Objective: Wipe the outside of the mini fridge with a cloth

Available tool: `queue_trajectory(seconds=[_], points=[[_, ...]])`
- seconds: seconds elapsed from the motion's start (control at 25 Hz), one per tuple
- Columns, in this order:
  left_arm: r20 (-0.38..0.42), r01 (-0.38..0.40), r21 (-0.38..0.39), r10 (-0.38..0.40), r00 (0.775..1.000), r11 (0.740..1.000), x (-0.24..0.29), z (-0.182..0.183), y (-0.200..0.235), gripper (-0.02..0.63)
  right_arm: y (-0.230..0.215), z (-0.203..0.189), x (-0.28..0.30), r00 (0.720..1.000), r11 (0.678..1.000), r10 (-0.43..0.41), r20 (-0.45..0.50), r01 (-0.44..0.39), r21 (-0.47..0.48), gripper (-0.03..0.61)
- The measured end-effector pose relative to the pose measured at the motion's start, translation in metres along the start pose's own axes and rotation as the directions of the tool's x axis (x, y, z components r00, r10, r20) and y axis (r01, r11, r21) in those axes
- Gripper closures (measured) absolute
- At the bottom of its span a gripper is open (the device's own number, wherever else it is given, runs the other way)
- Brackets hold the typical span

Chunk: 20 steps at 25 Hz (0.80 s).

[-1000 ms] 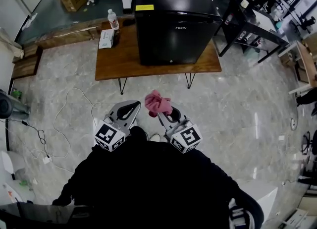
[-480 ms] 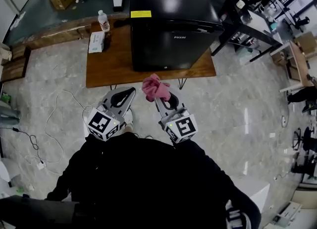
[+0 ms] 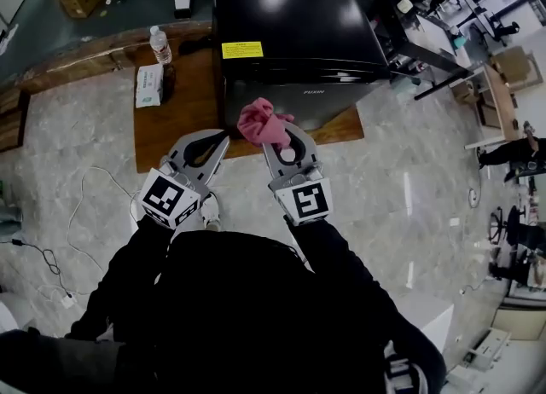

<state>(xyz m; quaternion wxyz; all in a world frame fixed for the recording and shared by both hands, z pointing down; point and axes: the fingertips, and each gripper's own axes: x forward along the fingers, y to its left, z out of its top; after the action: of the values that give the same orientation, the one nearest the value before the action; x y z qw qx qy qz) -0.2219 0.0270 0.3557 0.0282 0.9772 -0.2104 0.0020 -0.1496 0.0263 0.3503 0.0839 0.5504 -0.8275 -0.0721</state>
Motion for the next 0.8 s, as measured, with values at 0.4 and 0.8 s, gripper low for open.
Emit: queue_trajectory(seconds=[0.4, 0.8], points=[[0.003, 0.110, -0.027, -0.110, 0.994, 0.994, 0.025, -0.012, 0.062, 0.607, -0.015, -0.024, 0.084, 0.978, 0.842, -0.143, -0.152, 0.040, -0.538, 0.492], [-0.025, 0.171, -0.057, -0.173, 0.985, 0.984, 0.045, -0.042, 0.077, 0.607, -0.011, -0.049, 0.097, 0.963, 0.689, -0.227, -0.146, 0.053, -0.723, 0.494]])
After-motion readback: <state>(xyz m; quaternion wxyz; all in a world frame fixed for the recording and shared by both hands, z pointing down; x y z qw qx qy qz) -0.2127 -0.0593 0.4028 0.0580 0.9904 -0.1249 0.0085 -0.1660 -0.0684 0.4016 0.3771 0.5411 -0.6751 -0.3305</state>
